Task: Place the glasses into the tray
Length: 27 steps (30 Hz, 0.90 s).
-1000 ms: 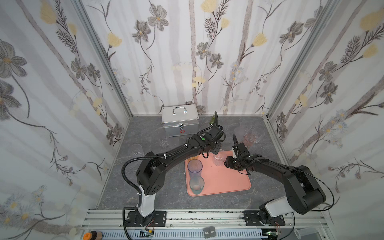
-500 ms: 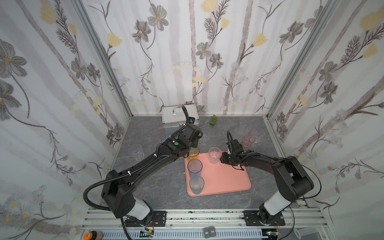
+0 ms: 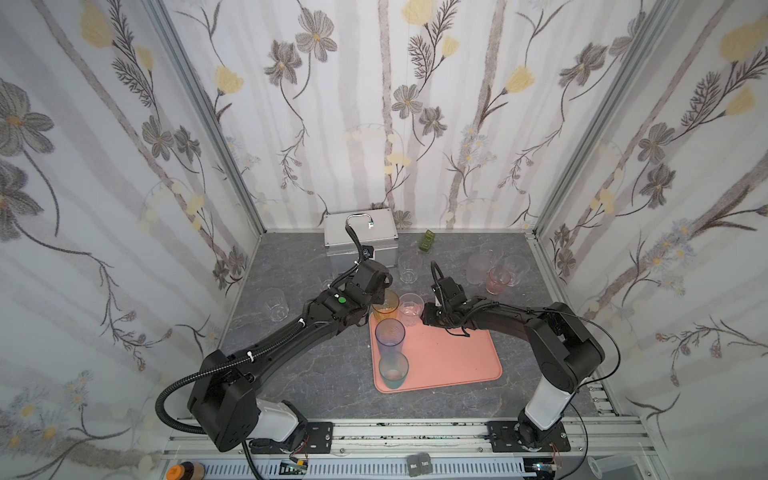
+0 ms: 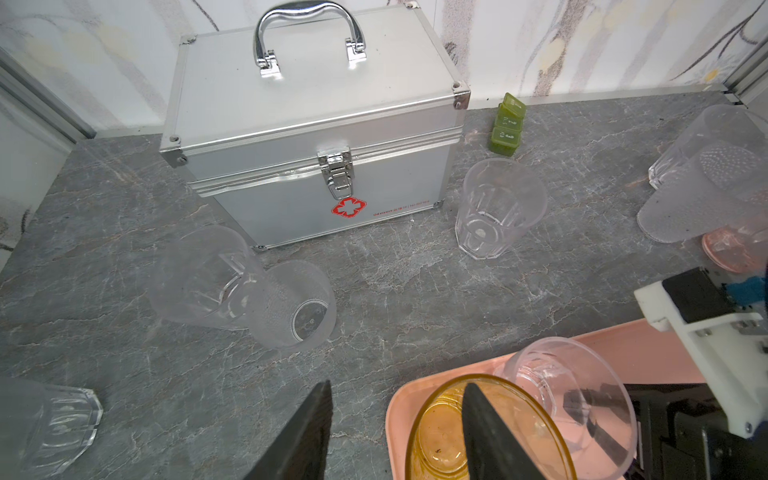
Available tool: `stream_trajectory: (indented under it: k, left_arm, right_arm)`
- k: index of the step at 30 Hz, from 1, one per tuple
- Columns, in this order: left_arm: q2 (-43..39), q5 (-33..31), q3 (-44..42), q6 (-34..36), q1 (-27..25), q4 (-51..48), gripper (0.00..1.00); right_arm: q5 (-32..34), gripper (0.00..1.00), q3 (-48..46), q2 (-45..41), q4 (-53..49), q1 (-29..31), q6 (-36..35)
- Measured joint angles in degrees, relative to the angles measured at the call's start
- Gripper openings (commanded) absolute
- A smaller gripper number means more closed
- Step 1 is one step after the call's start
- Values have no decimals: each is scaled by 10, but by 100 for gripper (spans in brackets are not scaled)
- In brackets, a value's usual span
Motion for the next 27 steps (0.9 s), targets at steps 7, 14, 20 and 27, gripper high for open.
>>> stream_trajectory:
  k: [7, 14, 20, 27]
  left_arm:
    - [-5, 3, -15, -2, 4, 7, 54]
    - [-35, 2, -35, -14, 13, 20, 65]
    - [-85, 7, -119, -44, 2, 108, 70]
    - [-162, -6, -237, -47, -23, 217, 74]
  right_arm:
    - [-2, 51, 15, -10, -30, -7, 1]
    - [10, 52, 68, -93, -95, -52, -34]
    - [14, 53, 161, -88, -128, -87, -54]
    - [4, 54, 271, 19, -116, -103, -32]
